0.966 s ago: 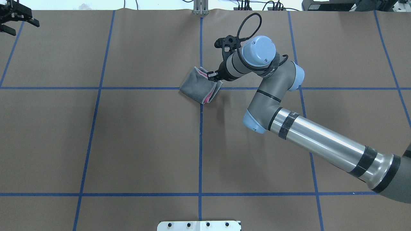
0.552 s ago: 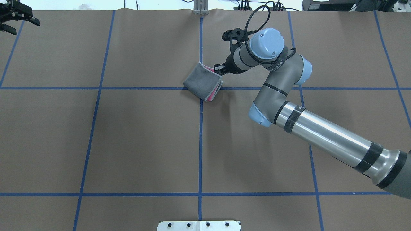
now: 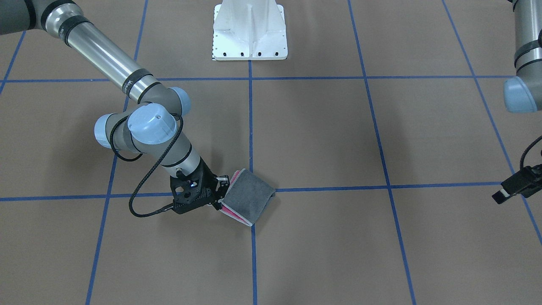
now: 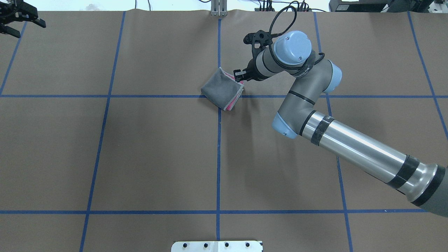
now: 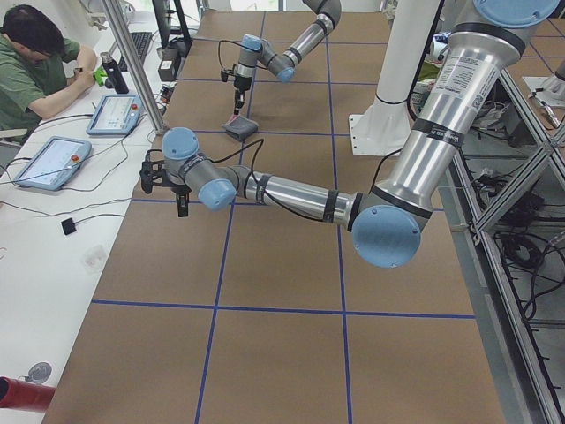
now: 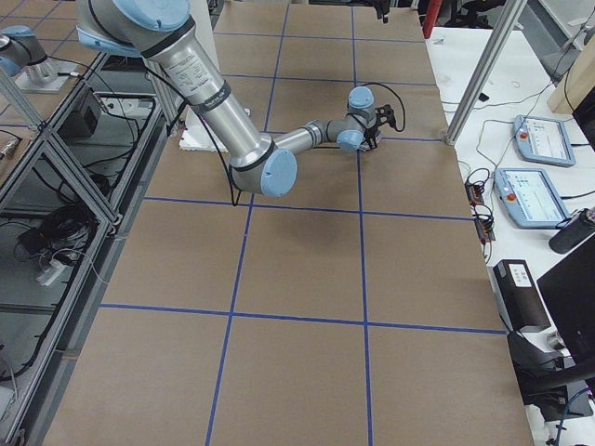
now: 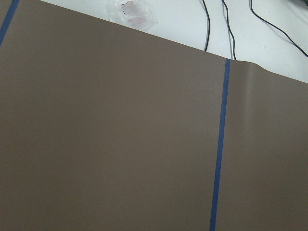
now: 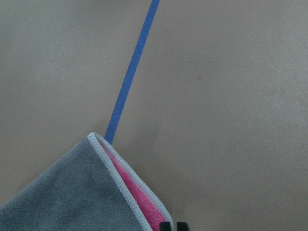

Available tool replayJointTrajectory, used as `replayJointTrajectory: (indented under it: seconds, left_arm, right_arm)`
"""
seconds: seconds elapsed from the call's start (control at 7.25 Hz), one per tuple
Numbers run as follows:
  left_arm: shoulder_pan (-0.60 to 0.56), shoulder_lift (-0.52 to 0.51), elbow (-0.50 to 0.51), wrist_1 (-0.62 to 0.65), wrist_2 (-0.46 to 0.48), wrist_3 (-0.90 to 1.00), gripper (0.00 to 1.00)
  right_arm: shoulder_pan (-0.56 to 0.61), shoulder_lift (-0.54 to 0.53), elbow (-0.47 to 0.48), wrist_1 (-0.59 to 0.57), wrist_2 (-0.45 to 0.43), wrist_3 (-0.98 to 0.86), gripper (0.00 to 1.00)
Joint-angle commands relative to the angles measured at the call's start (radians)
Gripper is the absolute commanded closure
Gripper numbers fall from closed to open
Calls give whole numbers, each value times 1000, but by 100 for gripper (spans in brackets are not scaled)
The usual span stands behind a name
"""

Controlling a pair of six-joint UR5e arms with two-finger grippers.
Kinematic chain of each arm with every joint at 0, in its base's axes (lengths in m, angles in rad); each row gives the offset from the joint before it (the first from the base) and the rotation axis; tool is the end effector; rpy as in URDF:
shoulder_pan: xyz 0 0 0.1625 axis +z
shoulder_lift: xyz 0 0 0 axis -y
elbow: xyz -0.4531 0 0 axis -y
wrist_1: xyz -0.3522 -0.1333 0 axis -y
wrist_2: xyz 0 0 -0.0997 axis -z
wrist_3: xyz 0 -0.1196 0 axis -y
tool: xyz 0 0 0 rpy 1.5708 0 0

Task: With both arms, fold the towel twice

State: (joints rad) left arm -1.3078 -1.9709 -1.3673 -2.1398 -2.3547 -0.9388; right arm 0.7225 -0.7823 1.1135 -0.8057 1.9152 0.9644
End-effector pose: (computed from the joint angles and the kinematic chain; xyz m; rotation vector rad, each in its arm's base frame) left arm 0.1225 -0.6427 0.5030 0.1774 1.0245 -0.3144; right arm -0.5388 -0.5988 0.3301 0.4251 -1.0433 -0.0852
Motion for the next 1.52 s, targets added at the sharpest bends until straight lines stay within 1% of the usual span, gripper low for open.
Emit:
replayJointTrajectory:
  seconds: [0.0,0.28,0.41,0.55,1.1,1.38]
  left_arm:
    - [4,0,0,0,0,-2,0]
    - [4,0,-1,0,0,-3,0]
    - [5,0,-3,0,0,-3,0]
    - [4,0,-4,0,0,-3,0]
    - [5,-11,-1,1,0,-3,0]
    - [5,-11,-1,3,0,-5,0]
  right_arm:
    - [0,17,15,-1,8,25,0]
    - [-6,47,25,-6,8,107,1]
    - [-15,46,28,-6,4,111,23]
    - [-23,45,26,-6,4,109,99]
    - [-70,61,25,-13,-5,108,100]
    - [-95,93,6,-23,-47,109,100]
